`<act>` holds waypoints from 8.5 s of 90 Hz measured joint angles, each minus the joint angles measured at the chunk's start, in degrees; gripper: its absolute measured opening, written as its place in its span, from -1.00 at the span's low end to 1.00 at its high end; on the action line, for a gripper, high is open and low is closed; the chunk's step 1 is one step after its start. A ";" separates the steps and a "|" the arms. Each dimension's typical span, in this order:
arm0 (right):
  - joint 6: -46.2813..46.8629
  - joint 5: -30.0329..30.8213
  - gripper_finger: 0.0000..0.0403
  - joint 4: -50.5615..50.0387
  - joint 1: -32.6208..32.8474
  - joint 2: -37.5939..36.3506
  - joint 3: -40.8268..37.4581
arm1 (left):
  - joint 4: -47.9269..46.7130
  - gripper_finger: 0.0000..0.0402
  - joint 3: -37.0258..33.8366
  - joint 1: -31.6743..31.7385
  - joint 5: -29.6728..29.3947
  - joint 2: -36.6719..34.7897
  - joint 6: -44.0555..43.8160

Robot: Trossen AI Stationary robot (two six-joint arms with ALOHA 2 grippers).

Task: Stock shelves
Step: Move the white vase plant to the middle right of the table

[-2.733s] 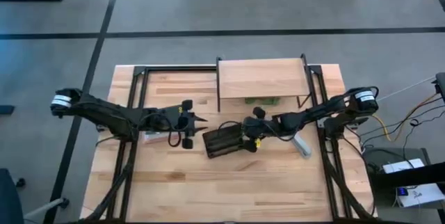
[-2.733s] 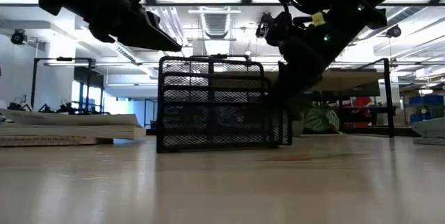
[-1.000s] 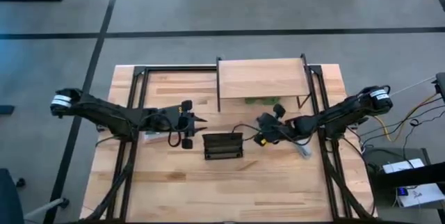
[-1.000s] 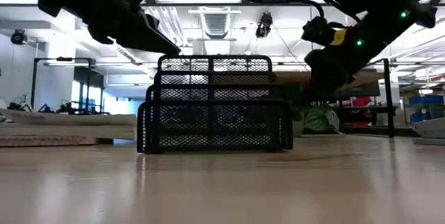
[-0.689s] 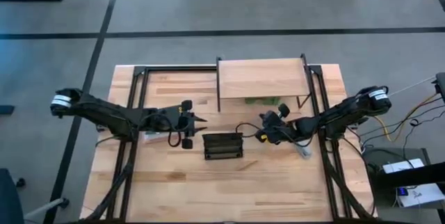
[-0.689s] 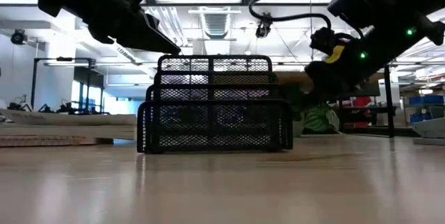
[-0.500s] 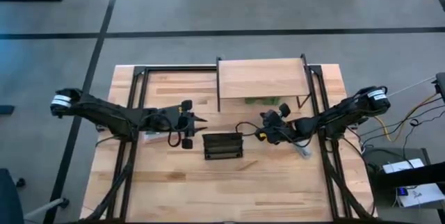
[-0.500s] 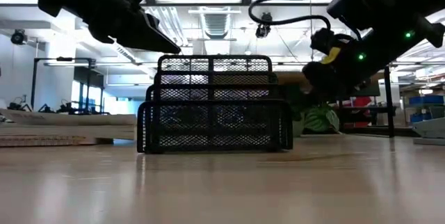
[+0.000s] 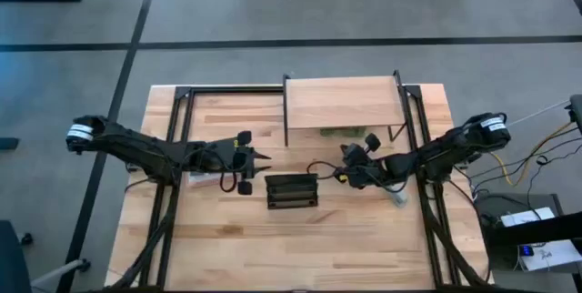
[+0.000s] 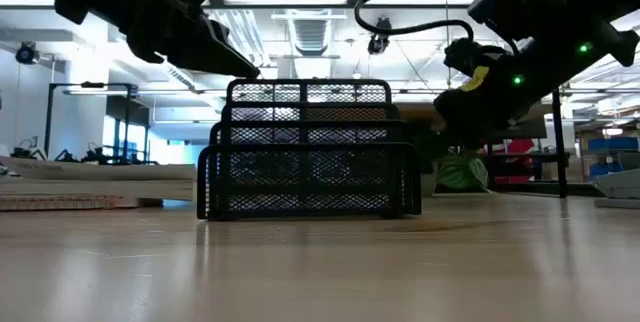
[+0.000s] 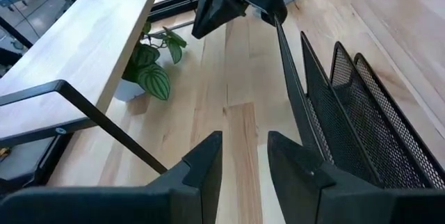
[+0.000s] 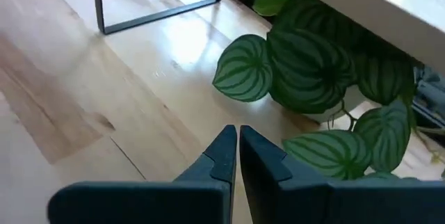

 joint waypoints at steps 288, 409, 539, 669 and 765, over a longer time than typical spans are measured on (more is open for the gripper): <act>18.99 -3.55 0.98 2.17 -5.53 0.05 -5.36 | 0.45 -0.51 0.00 0.00 0.03 0.00 -0.02; 23.29 -3.80 0.99 10.96 -7.89 18.37 0.37 | 0.96 -0.51 -0.09 0.01 0.17 -0.02 1.09; 9.40 5.00 0.99 29.00 -18.78 29.93 3.08 | 1.64 -0.51 -0.20 0.10 0.17 -0.02 3.06; 8.69 7.92 0.98 33.49 -28.13 40.33 12.87 | 0.54 -0.51 -0.24 0.10 0.17 -0.02 3.25; 6.53 8.92 0.99 31.10 -30.73 39.09 12.52 | 0.44 -0.51 -0.31 0.12 0.17 -0.02 3.02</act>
